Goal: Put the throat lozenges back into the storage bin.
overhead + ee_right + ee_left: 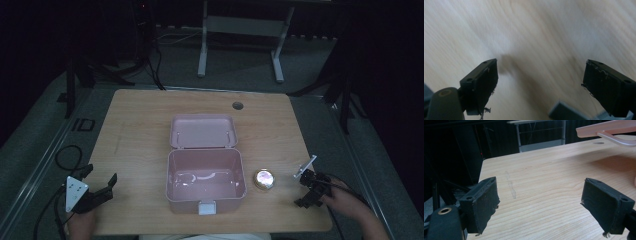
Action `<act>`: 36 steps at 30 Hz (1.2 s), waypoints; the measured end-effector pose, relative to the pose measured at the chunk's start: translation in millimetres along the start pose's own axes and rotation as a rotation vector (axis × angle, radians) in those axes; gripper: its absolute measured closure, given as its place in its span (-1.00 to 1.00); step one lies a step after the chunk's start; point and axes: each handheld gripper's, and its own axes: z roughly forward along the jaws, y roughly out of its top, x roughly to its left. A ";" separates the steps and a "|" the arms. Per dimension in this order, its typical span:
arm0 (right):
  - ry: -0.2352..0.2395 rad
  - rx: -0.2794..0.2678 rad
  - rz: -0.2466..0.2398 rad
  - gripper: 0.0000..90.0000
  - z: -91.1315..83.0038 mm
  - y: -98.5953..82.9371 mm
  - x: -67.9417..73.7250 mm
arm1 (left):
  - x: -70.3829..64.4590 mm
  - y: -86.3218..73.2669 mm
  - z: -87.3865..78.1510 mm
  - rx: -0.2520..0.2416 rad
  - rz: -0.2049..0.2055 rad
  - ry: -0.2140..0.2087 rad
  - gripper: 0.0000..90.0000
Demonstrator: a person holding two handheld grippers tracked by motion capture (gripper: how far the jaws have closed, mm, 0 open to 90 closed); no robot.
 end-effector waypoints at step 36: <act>0.029 0.112 -0.123 -0.71 -9.0 89.5 22.7 | 0.9 -0.3 -0.5 -0.006 -0.011 -0.011 -0.68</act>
